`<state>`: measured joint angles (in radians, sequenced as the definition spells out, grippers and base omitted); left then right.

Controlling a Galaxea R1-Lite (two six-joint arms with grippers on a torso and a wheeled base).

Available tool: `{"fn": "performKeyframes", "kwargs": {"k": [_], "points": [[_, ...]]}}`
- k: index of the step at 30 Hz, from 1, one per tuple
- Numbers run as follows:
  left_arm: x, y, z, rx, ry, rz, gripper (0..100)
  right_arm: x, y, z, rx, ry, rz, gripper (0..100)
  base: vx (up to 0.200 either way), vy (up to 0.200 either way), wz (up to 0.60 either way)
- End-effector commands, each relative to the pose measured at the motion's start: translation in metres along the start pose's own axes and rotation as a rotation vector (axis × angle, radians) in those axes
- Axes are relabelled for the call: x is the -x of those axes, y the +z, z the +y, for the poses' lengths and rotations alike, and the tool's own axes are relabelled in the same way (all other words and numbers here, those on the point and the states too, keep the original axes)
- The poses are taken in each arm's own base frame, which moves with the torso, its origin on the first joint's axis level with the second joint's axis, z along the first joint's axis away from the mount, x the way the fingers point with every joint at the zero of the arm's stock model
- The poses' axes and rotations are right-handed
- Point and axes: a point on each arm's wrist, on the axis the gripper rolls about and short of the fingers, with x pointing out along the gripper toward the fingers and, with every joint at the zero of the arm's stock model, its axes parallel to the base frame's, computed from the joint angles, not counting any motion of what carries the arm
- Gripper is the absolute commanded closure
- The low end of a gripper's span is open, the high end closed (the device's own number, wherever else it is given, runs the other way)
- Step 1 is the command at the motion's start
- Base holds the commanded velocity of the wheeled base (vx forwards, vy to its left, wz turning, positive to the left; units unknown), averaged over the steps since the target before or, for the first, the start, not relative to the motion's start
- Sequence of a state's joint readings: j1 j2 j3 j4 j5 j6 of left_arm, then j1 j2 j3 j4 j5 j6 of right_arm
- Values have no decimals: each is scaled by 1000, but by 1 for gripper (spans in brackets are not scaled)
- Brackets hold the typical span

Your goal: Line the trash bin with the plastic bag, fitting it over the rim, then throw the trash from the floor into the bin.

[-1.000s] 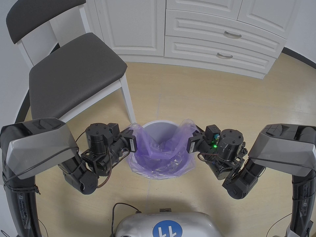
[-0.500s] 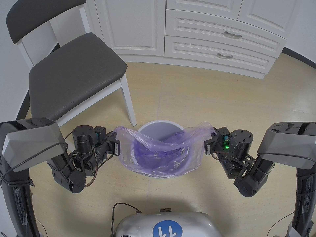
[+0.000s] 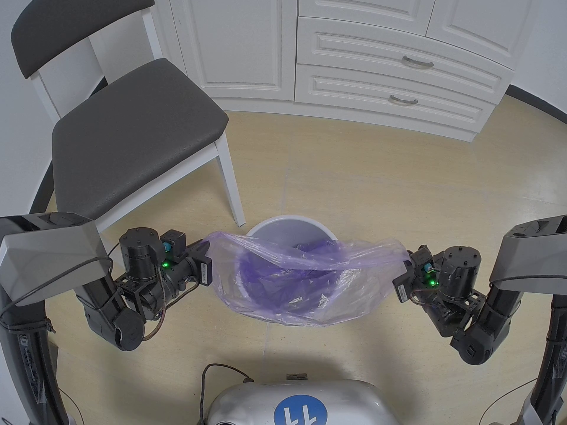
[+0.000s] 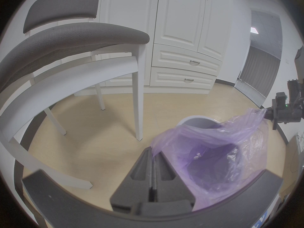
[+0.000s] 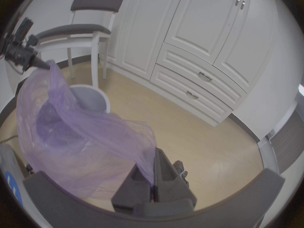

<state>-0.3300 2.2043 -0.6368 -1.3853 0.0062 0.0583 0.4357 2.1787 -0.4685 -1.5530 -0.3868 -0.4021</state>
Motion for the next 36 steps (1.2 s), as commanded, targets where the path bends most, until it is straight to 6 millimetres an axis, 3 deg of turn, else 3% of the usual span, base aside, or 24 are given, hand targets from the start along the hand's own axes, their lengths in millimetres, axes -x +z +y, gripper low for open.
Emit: {"fn": "performKeyframes", "kwargs": {"k": [1,17,22,30,36], "points": [[3,1,5,-8,9,-1,100,14,-9,-12,49,23,28,100,0,0,0],[4,-1,23,-27,23,5,100,25,-37,-7,147,175,101,100,0,0,0],[5,-1,25,-31,29,6,100,26,-37,-7,148,179,101,100,0,0,0],[21,4,23,-32,-40,9,100,49,-25,-14,155,222,60,100,0,0,0],[25,6,21,-34,-58,18,100,57,-29,-15,211,241,81,100,0,0,0]]}}
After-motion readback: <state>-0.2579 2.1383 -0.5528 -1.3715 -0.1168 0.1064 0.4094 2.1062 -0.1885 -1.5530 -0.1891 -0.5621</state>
